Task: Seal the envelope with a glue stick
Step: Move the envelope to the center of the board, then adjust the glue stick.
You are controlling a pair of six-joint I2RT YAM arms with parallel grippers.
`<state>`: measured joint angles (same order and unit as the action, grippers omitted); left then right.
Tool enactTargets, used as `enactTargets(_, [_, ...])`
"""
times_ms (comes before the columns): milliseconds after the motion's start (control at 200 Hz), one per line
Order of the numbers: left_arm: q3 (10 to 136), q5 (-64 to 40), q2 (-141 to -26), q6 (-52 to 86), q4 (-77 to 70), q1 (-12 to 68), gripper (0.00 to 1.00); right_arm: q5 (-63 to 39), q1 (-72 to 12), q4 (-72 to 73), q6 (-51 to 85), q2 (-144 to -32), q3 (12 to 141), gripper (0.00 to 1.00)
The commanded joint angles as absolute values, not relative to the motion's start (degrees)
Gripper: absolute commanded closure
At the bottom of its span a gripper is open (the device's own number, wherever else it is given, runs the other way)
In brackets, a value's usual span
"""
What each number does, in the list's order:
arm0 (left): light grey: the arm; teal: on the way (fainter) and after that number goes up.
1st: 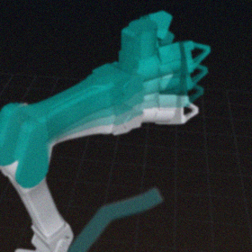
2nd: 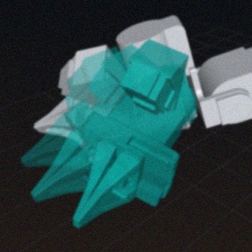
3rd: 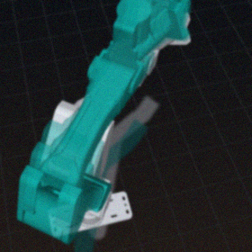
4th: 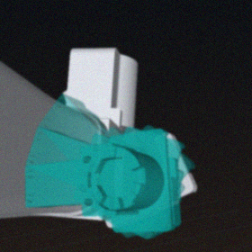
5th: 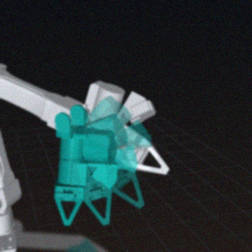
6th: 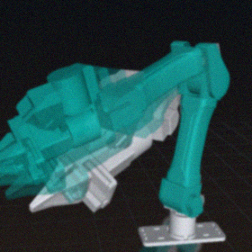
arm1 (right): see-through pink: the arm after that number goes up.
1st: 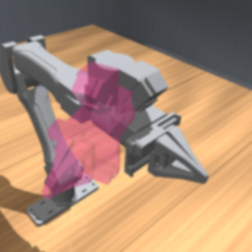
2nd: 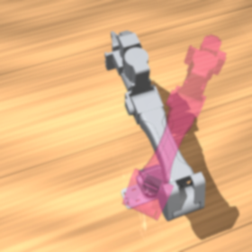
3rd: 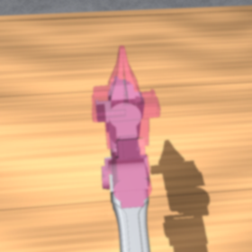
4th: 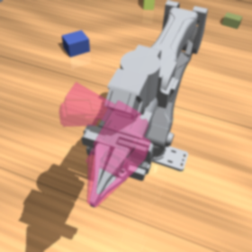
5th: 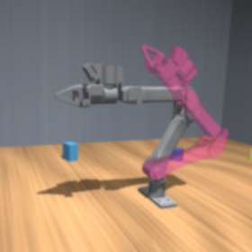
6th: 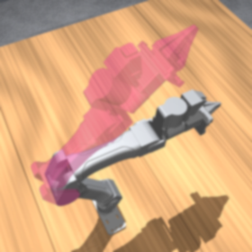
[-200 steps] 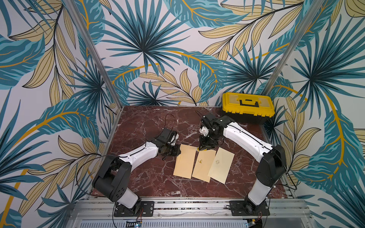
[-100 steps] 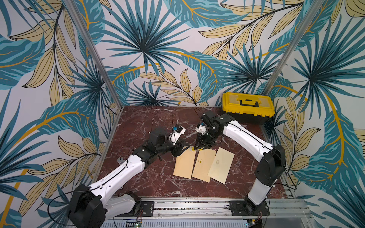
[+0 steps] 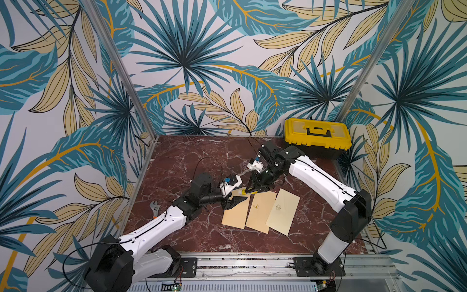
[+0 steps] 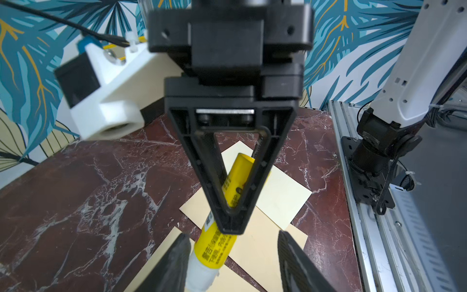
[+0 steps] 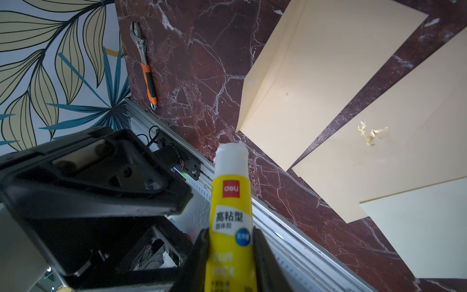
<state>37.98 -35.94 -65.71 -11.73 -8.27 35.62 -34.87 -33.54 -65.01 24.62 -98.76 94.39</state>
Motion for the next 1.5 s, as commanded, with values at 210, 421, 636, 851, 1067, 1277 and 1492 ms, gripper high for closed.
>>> enactTargets(210, [39.6,-31.5,-67.9,-18.7,-7.1,38.9,0.50,-36.8,-35.4,-66.3,24.8,-97.6,94.2,1.00])
enactTargets(421, [40.3,-25.7,-68.3,-20.4,-5.4,39.9,0.52,-37.2,-36.3,-67.9,23.8,-98.2,95.0,1.00])
enactTargets(636, [40.5,-24.8,-68.6,-20.9,-4.3,40.4,0.63,-36.5,-36.6,-68.7,23.5,-98.6,95.6,1.00])
enactTargets(851, [40.7,-24.1,-69.1,-20.2,-5.0,40.7,0.74,-33.4,-36.5,-67.4,23.6,-98.4,95.7,1.00])
enactTargets(1067, [40.9,-25.4,-69.8,-16.4,-6.5,40.8,0.86,-30.2,-36.5,-60.3,24.2,-96.6,93.8,0.87])
enactTargets(1277, [41.2,-25.4,-69.8,-13.5,-7.9,41.5,0.90,-30.0,-36.6,-53.0,24.8,-94.1,91.7,0.72])
enactTargets(1492, [42.4,-23.0,-70.4,-13.4,-7.7,42.6,0.91,-28.4,-36.5,-49.0,25.6,-90.6,89.3,0.64])
